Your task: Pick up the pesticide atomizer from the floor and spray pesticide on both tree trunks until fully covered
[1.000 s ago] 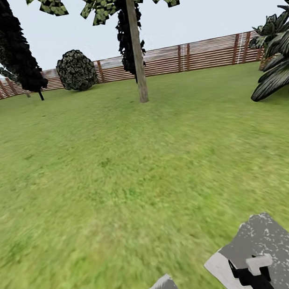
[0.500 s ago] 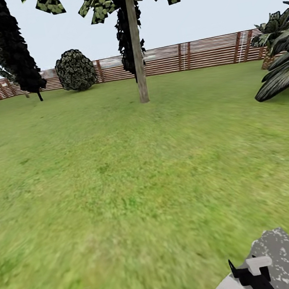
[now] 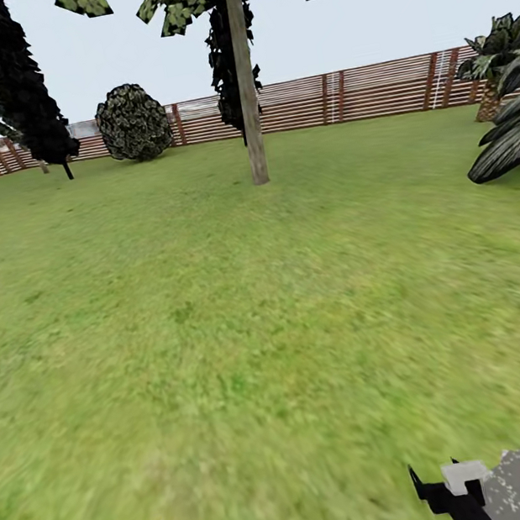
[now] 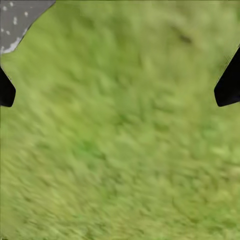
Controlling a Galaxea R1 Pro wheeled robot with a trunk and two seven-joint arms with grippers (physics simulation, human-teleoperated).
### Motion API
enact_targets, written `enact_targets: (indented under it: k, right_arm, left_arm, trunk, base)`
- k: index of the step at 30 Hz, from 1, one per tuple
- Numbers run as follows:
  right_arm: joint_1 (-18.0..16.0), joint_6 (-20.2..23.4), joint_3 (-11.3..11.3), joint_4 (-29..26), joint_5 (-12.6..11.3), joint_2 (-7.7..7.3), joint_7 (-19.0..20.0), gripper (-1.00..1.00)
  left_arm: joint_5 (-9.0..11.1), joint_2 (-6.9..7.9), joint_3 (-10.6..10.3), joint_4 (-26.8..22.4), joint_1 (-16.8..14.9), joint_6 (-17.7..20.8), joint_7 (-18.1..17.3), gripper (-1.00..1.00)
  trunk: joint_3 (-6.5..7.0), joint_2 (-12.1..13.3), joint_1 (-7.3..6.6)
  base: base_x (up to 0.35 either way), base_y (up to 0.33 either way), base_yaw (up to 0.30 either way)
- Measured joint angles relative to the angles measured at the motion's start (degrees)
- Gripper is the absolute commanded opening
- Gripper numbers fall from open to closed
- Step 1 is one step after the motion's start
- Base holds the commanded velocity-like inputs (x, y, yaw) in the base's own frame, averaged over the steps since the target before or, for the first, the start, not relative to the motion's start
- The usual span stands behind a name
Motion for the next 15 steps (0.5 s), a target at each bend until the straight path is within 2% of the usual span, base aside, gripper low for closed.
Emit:
enact_targets:
  k: [15]
  right_arm:
    - [0.0, 0.01, -0.02, -0.08, 0.0, -0.03, 0.05, 1.0]
  left_arm:
    - [0.0, -0.09, 0.01, 0.0, 0.0, 0.0, 0.0, -1.0]
  trunk:
    - [0.0, 0.0, 0.0]
  base:
    - [0.339, 0.0, 0.0]
